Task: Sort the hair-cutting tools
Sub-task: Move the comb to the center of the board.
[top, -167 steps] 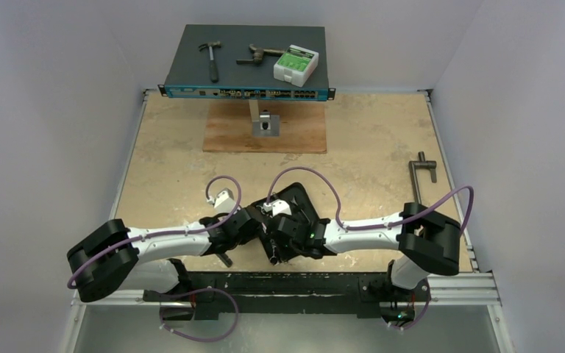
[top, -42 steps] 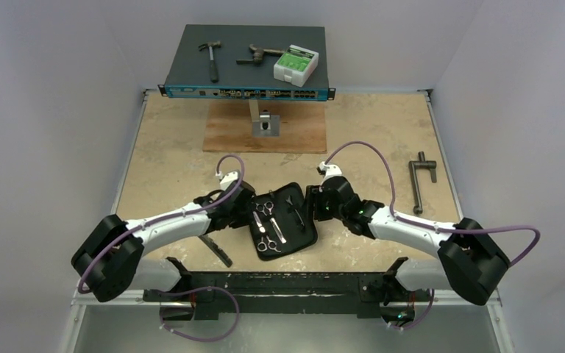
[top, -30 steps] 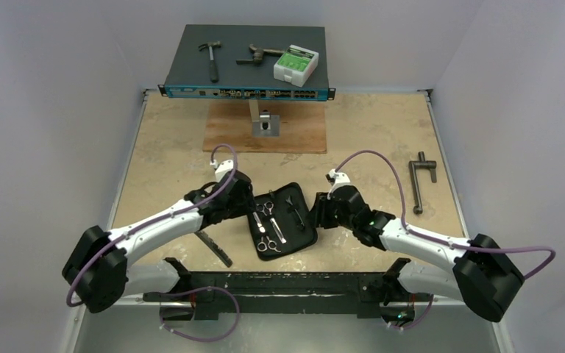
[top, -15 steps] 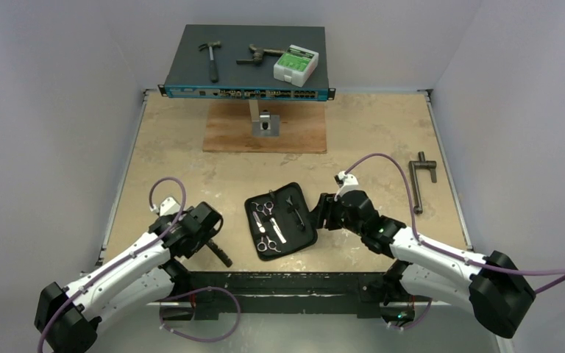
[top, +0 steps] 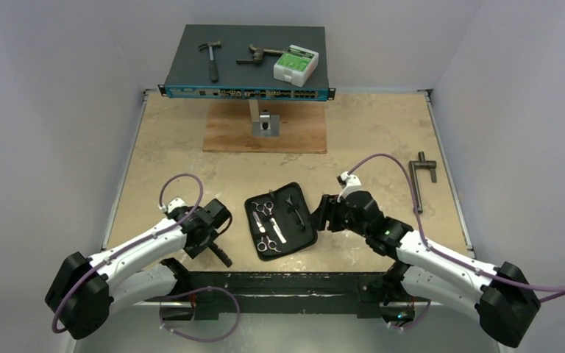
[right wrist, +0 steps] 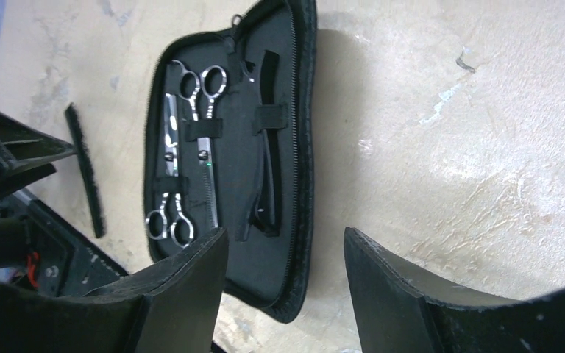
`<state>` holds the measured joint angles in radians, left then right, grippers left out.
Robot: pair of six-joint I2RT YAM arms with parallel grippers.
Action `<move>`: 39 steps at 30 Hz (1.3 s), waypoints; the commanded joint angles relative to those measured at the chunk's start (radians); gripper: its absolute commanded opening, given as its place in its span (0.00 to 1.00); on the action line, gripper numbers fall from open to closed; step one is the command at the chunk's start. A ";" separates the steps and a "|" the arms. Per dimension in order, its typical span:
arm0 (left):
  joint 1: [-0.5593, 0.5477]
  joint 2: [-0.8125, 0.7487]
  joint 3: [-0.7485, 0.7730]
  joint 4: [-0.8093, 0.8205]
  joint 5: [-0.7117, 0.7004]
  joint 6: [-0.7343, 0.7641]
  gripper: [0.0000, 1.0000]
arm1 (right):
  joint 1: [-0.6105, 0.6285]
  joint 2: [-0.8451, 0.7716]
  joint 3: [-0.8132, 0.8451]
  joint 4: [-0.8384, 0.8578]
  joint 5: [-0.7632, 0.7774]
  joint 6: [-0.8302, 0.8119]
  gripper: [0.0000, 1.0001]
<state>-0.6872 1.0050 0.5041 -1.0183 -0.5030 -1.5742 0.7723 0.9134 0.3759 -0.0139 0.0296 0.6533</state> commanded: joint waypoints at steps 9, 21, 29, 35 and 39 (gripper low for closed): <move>0.019 0.068 0.101 0.095 0.076 0.099 0.64 | 0.000 -0.178 0.157 -0.194 -0.064 -0.021 0.63; -0.001 0.094 -0.040 0.243 0.221 0.036 0.48 | 0.002 -0.076 0.172 -0.104 -0.150 -0.054 0.62; -0.148 0.113 -0.030 0.263 0.243 0.021 0.21 | 0.016 -0.025 0.160 -0.043 -0.180 -0.048 0.60; -0.270 0.132 -0.034 0.268 0.259 0.001 0.02 | 0.025 -0.064 0.146 -0.066 -0.156 -0.044 0.60; -0.322 0.104 -0.033 0.251 0.261 0.009 0.00 | 0.031 -0.079 0.130 -0.074 -0.152 -0.039 0.60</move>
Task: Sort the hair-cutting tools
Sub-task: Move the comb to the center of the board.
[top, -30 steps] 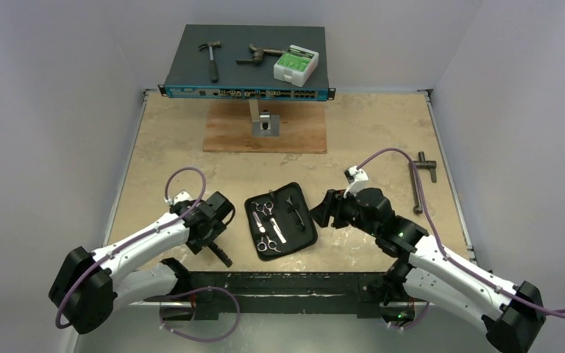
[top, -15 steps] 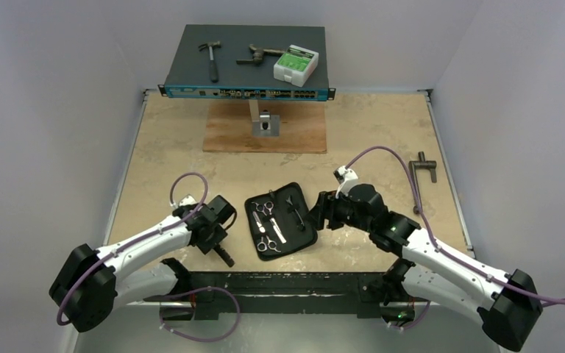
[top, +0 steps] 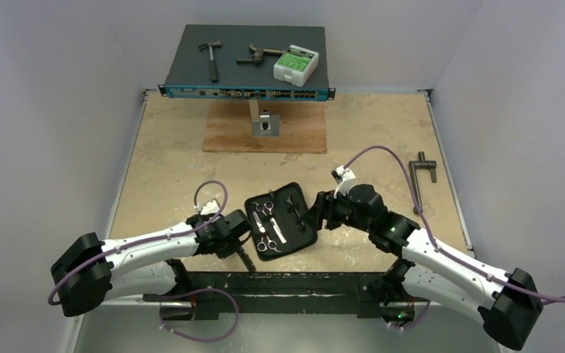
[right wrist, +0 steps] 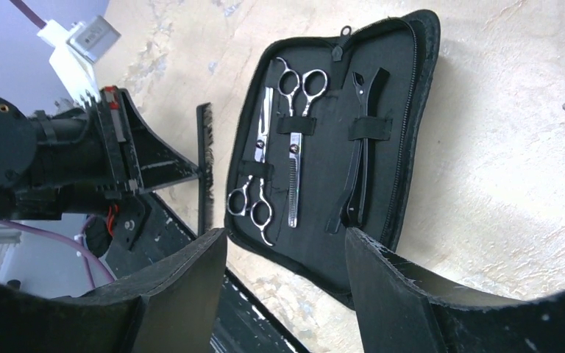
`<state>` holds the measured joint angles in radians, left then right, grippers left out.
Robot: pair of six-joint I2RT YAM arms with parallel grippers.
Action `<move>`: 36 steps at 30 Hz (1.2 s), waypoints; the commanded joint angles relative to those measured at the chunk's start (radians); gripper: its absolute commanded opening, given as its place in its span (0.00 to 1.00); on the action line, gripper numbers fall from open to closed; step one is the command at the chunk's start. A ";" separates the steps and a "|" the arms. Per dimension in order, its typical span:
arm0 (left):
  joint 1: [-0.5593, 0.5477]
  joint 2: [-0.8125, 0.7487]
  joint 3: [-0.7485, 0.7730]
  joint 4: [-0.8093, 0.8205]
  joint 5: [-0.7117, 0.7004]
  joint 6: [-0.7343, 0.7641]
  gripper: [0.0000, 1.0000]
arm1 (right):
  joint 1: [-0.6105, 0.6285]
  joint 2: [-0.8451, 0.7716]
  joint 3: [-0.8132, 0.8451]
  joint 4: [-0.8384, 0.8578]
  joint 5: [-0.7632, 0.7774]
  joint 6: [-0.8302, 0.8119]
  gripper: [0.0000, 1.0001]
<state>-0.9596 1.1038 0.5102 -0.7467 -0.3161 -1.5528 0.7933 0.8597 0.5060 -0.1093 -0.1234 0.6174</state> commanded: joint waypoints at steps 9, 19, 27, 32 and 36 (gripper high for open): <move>-0.179 0.001 -0.014 -0.037 0.060 -0.041 0.00 | 0.171 0.061 0.029 0.045 0.067 0.000 0.59; -0.221 -0.085 0.007 -0.117 0.009 -0.056 0.28 | 0.277 0.149 0.062 0.071 0.137 0.040 0.59; -0.226 -0.170 0.007 -0.167 -0.043 -0.094 0.52 | 0.416 0.224 0.104 0.084 0.167 0.029 0.58; -0.228 -0.310 0.013 -0.246 -0.157 -0.153 0.49 | 0.525 0.365 0.177 0.104 0.242 0.046 0.56; -0.225 -0.415 0.097 -0.425 -0.300 -0.216 0.50 | 0.581 0.525 0.256 0.122 0.292 0.050 0.53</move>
<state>-1.1809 0.7631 0.5156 -0.9813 -0.4355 -1.6817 1.3350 1.2766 0.6739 -0.0418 0.0845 0.6548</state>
